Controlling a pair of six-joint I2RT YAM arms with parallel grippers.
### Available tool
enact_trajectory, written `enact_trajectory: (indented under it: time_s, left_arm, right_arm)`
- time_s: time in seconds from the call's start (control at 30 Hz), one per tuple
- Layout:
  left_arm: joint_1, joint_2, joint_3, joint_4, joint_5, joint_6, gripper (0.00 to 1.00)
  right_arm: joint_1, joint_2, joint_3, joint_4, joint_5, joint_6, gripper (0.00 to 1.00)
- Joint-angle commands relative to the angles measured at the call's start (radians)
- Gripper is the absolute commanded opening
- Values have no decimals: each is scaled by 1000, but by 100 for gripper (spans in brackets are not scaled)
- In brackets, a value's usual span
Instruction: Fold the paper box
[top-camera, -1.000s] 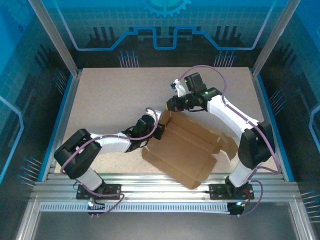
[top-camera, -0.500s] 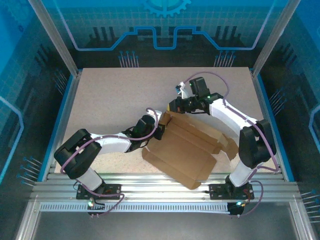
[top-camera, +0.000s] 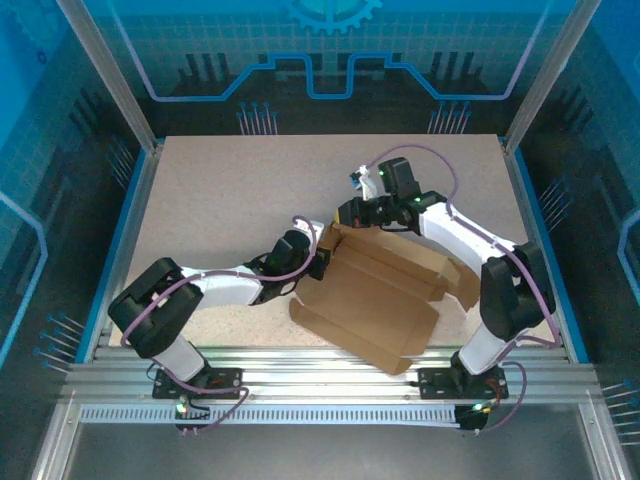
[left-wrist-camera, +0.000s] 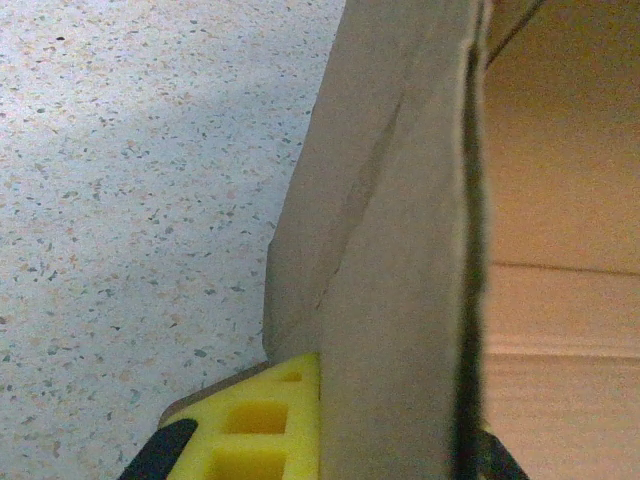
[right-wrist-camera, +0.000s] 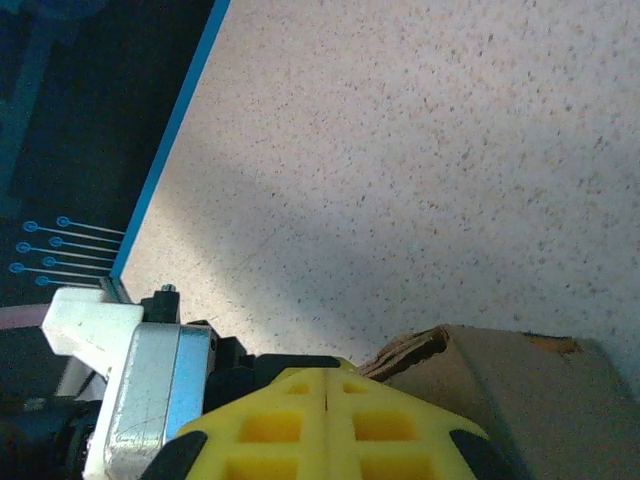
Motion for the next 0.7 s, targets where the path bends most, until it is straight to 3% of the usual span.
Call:
enact_trajectory:
  time_s: [0.0,0.4,0.53,0.67]
  left_arm:
    - [-19,43,-21,-206,39,14,8]
    - [-19,31,-27,-214,38,16,7]
    - [-21,29,-26,-214,36,17,7]
    - [-20,26,-22,-218,37,19,7]
  right_arm:
    - [9,-43,-31,79,76,-96,9]
    - [26,-38,-52,146,145,-192,23]
    - [43,-30,-59,158,174,-200,33]
    - [47,-9,-56,167,194,-201,35]
